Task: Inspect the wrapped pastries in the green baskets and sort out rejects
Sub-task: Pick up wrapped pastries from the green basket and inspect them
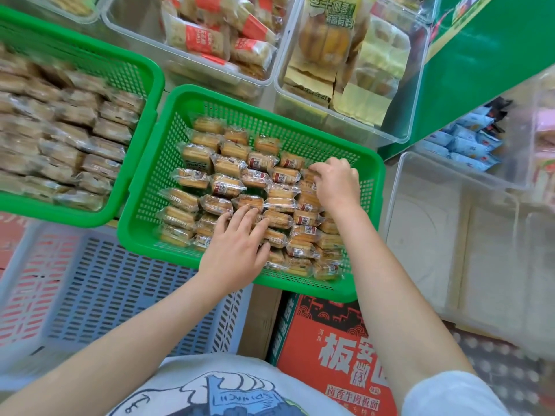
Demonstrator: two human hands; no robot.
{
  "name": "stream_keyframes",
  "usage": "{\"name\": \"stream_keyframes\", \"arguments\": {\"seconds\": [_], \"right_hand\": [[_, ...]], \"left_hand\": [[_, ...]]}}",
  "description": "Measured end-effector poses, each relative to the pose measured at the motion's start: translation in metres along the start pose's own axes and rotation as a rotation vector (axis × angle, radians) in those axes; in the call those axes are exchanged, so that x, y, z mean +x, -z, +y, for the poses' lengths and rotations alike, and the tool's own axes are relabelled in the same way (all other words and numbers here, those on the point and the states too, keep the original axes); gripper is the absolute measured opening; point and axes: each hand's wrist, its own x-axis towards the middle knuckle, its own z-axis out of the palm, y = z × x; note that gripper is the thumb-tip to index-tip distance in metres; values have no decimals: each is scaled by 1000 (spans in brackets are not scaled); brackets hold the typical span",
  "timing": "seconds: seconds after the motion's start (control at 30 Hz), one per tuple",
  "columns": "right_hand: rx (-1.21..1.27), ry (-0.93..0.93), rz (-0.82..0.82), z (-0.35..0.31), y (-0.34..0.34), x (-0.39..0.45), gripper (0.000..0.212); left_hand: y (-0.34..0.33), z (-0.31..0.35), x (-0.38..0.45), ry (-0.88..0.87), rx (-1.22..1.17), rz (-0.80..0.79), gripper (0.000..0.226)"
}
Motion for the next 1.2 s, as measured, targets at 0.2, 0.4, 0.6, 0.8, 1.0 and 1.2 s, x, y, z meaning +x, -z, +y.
{"name": "stream_keyframes", "arguments": {"seconds": [0.2,0.4,0.6,0.8,1.0,1.2], "right_hand": [[212,68,137,5,10,-27,15],[77,58,61,3,-12,-40,18],[63,49,217,-2,-16,-42,10],[328,-42,327,4,24,-61,9],[849,-288,418,-6,86,-125,8],[1514,-486,148,-28,105,-189,10]], "left_hand": [[-1,0,1,-1,-1,7,64],[-1,0,0,-1,3,12,62],[0,1,0,-4,5,42,60],[2,2,0,-7,-10,30,57],[20,8,-7,73,-299,111,37],[112,55,-53,184,-1704,-39,34]]}}
